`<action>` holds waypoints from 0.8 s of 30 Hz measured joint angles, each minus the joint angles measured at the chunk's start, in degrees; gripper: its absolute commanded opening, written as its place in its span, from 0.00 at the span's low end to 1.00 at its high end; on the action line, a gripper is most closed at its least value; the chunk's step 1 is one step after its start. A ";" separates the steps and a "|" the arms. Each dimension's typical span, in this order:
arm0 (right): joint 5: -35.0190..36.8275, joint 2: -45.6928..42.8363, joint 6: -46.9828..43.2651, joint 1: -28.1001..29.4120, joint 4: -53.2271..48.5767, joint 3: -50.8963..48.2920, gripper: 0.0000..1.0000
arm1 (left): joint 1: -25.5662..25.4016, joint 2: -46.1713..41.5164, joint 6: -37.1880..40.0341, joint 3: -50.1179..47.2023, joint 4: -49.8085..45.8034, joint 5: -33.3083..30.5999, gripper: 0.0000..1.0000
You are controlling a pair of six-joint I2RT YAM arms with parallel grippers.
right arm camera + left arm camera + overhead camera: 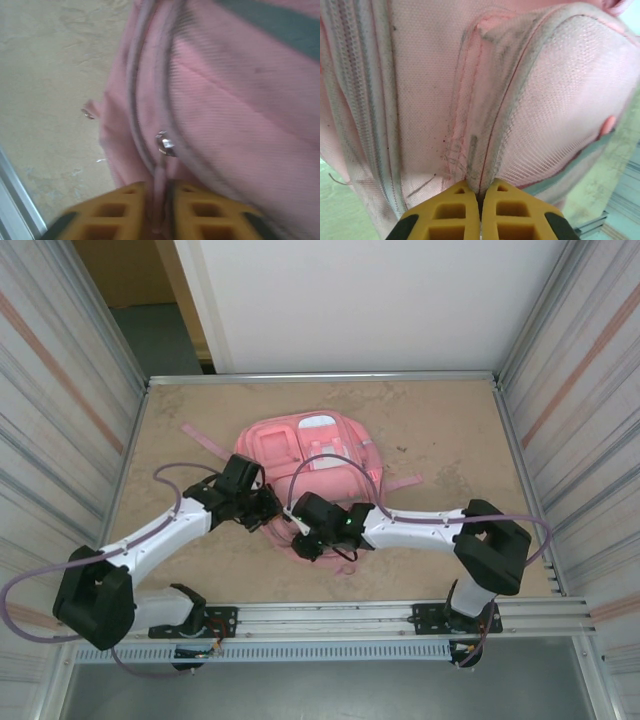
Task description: Pack the student bag
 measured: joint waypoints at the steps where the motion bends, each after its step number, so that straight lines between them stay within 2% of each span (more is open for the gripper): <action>1: -0.15 -0.46 0.46 0.17 0.59 -0.52 0.35 | -0.22 -0.33 -0.74 0.00 0.04 -0.04 0.00; 10: 1.27 -2.23 5.75 0.31 0.59 -1.20 0.38 | -3.87 -1.90 -5.55 0.00 1.62 -2.69 0.00; 12: 2.91 -2.23 7.80 0.55 0.24 -1.18 0.33 | -4.42 -1.90 -6.10 0.00 2.05 -2.84 0.00; 15: 7.21 -2.23 11.87 1.22 -0.31 -1.18 0.17 | -4.76 -1.90 -6.69 0.00 2.54 -2.86 0.00; 19: 12.74 -2.23 16.35 2.69 -0.92 -1.18 0.00 | -4.87 -1.92 -7.17 0.00 2.93 -2.78 0.00; 24: 17.42 -3.23 20.59 3.63 -0.81 -1.79 0.00 | -4.90 -3.08 -7.17 -0.09 3.08 -2.95 0.00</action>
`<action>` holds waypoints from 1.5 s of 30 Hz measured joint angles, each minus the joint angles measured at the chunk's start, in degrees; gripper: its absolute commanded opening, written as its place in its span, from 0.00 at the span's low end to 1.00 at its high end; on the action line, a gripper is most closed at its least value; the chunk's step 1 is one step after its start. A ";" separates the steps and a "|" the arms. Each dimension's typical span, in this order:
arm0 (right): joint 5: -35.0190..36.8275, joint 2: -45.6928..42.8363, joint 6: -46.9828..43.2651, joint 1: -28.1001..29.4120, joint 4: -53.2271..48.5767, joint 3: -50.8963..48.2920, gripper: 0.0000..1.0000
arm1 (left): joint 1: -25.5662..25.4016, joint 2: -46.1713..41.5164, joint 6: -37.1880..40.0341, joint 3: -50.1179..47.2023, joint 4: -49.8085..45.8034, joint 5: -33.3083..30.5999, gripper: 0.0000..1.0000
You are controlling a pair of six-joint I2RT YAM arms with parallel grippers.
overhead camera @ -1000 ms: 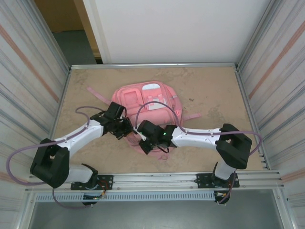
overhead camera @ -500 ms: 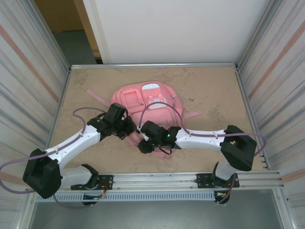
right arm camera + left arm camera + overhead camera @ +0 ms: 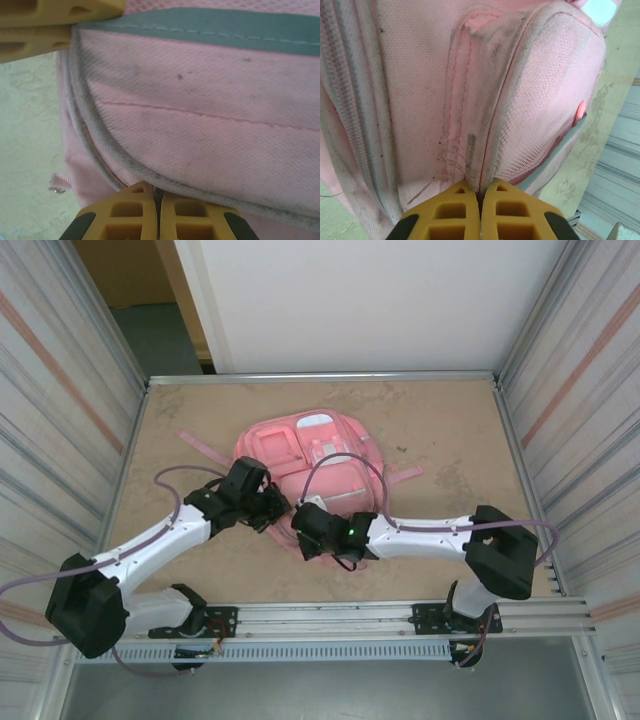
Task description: Pack the student bag
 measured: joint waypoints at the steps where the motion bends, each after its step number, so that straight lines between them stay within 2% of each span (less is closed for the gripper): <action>1: 0.72 -0.85 0.48 0.02 0.15 -0.61 0.00 | 0.20 -0.28 0.09 -0.09 0.11 0.26 0.00; 5: 2.62 -6.36 1.18 -1.51 0.72 -4.87 0.00 | 2.08 -1.49 1.11 -0.96 0.59 2.47 0.00; 12: 3.34 -14.40 0.90 -9.03 -0.13 -12.07 0.00 | 7.26 -1.75 5.57 -2.58 1.05 7.72 0.00; 17: 0.63 -17.22 -2.75 -16.28 0.63 -14.95 0.00 | 11.76 1.27 13.84 -1.46 -0.96 11.65 0.00; 21: -2.34 -18.05 -6.71 -18.47 2.67 -15.34 0.00 | 17.94 8.35 21.14 2.19 -4.15 16.13 0.00; 25: -5.22 -18.27 -8.48 -17.64 5.97 -15.30 0.00 | 23.45 18.29 27.71 8.44 -6.99 19.12 0.06; 28: -6.60 -16.37 -7.67 -16.48 8.11 -13.86 0.00 | 24.87 25.46 31.04 15.74 -9.22 18.69 0.18; 29: -6.80 -15.06 -7.19 -15.93 8.72 -12.87 0.00 | 25.05 27.12 31.50 17.97 -9.55 18.03 0.25; 31: -7.02 -12.41 -6.32 -14.67 9.22 -10.60 0.00 | 25.42 28.59 30.77 20.96 -9.25 16.83 0.30; 34: -7.41 -9.11 -5.97 -12.39 9.88 -7.43 0.00 | 25.16 24.24 27.85 18.91 -6.99 13.66 0.38; 40: -9.84 -5.95 -6.05 -9.81 12.85 -6.25 0.00 | 19.04 0.13 18.18 2.56 -6.93 8.74 0.40; 45: -11.96 -4.52 -6.73 -8.57 16.13 -6.25 0.00 | 14.71 -9.77 9.94 -3.91 -8.22 4.15 0.45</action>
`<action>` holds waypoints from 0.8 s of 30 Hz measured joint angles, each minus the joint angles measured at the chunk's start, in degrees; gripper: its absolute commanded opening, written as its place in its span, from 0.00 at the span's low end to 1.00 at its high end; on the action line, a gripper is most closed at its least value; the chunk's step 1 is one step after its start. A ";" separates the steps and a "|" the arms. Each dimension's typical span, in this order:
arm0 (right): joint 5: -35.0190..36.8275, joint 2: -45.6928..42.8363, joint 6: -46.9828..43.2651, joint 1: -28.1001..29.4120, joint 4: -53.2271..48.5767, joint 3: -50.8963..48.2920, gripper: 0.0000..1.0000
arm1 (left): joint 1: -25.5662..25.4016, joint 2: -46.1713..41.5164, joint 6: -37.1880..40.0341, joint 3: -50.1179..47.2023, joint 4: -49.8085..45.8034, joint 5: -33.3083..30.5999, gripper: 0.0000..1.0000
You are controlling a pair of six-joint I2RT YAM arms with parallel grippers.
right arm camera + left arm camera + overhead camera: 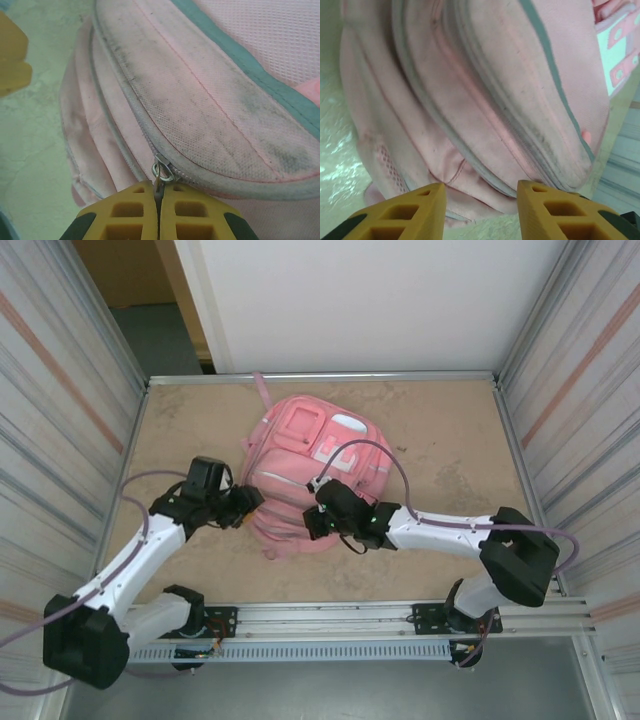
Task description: Pack the student bag
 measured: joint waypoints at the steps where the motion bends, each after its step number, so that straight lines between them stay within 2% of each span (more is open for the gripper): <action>1: -0.55 0.31 -0.26 0.42 0.76 0.00 0.00 | -1.29 -0.66 -1.49 -0.24 -0.09 -1.29 0.45; 11: -3.21 2.71 -2.58 6.34 4.76 0.63 0.00 | -6.78 3.30 -10.99 -0.85 4.76 -6.67 0.42; 13: -3.13 2.71 -2.75 6.84 4.79 0.68 0.00 | -7.69 4.63 -12.33 -1.05 6.05 -7.28 0.32; 16: -2.34 2.71 -2.78 6.99 4.74 0.68 0.00 | -8.28 5.68 -13.70 -1.92 6.82 -8.11 0.01; 21: -0.68 1.79 -4.37 7.04 3.23 -0.15 0.00 | -8.48 5.14 -12.50 -2.01 7.02 -8.90 0.00; 24: 1.88 -2.89 -6.43 6.69 3.04 -4.98 0.01 | -8.13 4.17 -9.81 -2.05 7.08 -8.20 0.00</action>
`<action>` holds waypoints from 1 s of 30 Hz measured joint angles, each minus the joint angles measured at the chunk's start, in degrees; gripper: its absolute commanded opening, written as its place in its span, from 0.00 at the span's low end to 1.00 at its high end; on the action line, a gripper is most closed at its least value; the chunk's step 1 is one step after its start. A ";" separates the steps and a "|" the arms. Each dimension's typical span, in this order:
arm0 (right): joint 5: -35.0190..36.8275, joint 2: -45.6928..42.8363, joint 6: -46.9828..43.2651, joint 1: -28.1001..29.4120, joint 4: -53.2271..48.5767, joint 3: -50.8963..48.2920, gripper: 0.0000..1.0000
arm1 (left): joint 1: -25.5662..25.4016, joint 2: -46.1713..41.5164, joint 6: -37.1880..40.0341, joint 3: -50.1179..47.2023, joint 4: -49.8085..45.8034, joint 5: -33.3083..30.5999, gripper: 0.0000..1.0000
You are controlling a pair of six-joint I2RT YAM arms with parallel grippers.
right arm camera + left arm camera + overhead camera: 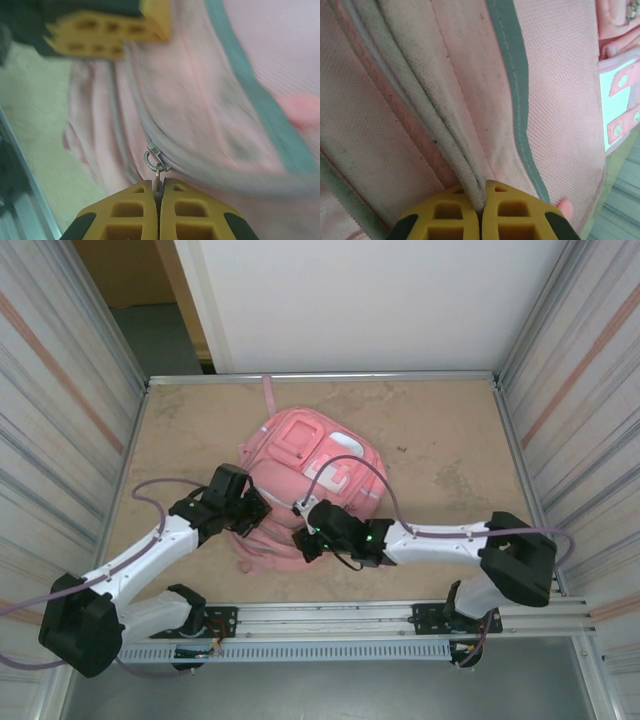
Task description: Pack the student bag
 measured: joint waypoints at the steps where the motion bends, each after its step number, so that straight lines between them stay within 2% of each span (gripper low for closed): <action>1: 1.01 -1.99 -0.83 -0.52 -0.28 -1.77 0.02 | 0.24 -0.04 0.96 -0.11 0.04 0.68 0.00; 5: 2.64 -8.57 -3.04 -4.04 0.46 -7.72 0.03 | 1.29 0.02 4.83 -0.50 0.11 5.03 0.00; 8: -0.52 -11.69 -4.09 -8.11 2.23 -11.08 0.04 | 2.14 1.40 9.73 -0.24 1.07 10.10 0.00; 11: -3.30 -12.52 -4.85 -11.45 2.86 -12.09 0.09 | 2.84 6.54 16.92 3.50 -0.15 14.43 0.00; 15: -5.01 -12.37 -6.10 -15.65 3.89 -12.46 0.10 | 3.54 13.03 25.24 9.20 -2.49 17.49 0.00; 20: -9.14 -10.49 -7.10 -20.28 3.98 -12.24 0.24 | 4.87 14.29 31.06 10.64 -3.37 20.15 0.00; 22: -10.86 -10.19 -7.13 -21.94 3.19 -12.04 0.27 | 5.57 14.36 32.39 10.84 -3.91 21.09 0.09; 25: -7.28 -10.71 -6.84 -25.22 1.18 -12.28 0.33 | 6.58 14.38 33.68 11.13 -6.99 21.11 0.17; 29: -2.51 -15.87 -5.38 -28.24 -4.09 -13.22 0.52 | 4.24 11.54 32.98 11.08 -10.14 20.94 0.40; 30: -0.96 -18.34 -5.01 -28.35 -5.70 -13.25 0.95 | 3.41 9.68 32.30 11.10 -10.54 20.81 0.50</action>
